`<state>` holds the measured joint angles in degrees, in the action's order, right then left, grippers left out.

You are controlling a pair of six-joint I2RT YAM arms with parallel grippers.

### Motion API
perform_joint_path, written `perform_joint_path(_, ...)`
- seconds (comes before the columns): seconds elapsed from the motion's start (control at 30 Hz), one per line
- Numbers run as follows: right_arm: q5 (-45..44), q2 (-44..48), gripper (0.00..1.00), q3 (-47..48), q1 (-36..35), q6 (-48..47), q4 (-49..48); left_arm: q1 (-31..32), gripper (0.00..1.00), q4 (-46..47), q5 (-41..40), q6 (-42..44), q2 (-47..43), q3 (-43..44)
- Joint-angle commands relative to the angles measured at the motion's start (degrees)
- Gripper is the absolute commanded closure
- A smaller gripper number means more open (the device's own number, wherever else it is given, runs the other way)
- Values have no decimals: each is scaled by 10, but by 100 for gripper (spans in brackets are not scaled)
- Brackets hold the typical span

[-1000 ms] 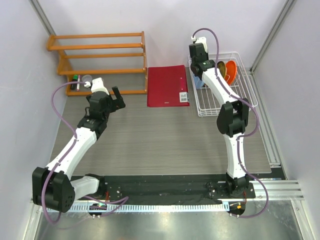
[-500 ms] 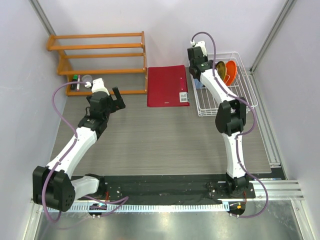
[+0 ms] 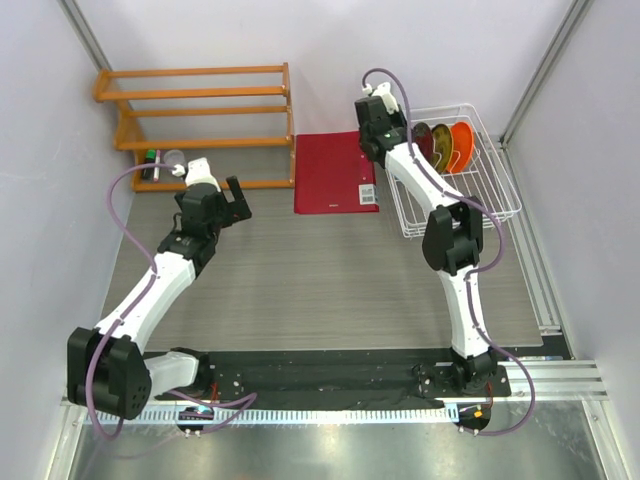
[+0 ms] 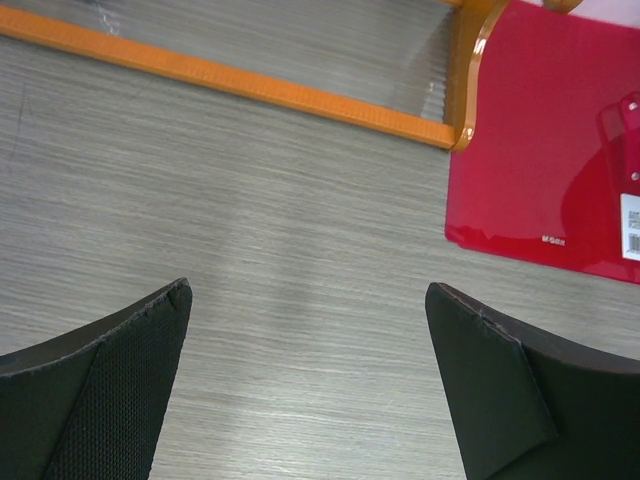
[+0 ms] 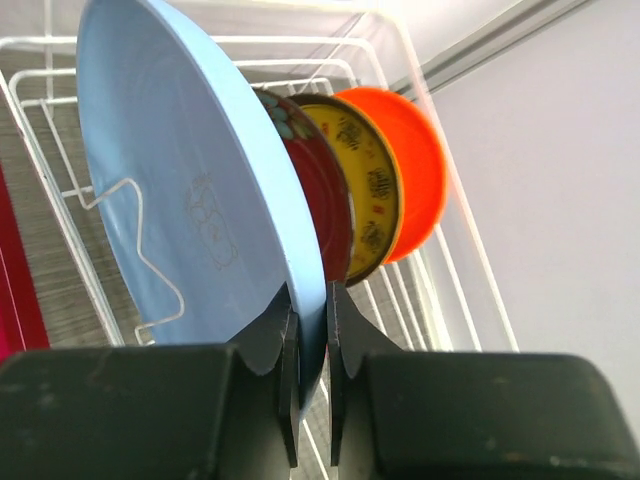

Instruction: Unload the plates from the dish rack

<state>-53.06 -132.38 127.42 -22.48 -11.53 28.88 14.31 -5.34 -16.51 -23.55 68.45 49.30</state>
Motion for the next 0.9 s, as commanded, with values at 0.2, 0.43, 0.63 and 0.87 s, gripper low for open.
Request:
perform_joint_path(0.2,-158,117,99,-70,-63,-161,-255,3,1,-20,-4,3,13,19)
perform_joint_path(0.43,-170,247,99,-145,-96,-129,-250,3,1,-17,31,-9,8,22)
perform_joint_path(0.63,-106,359,99,-240,-129,29,-90,4,1,5,83,-33,-9,22)
perform_joint_path(0.87,213,503,95,-413,-129,248,-35,3,1,72,191,-107,-52,-13)
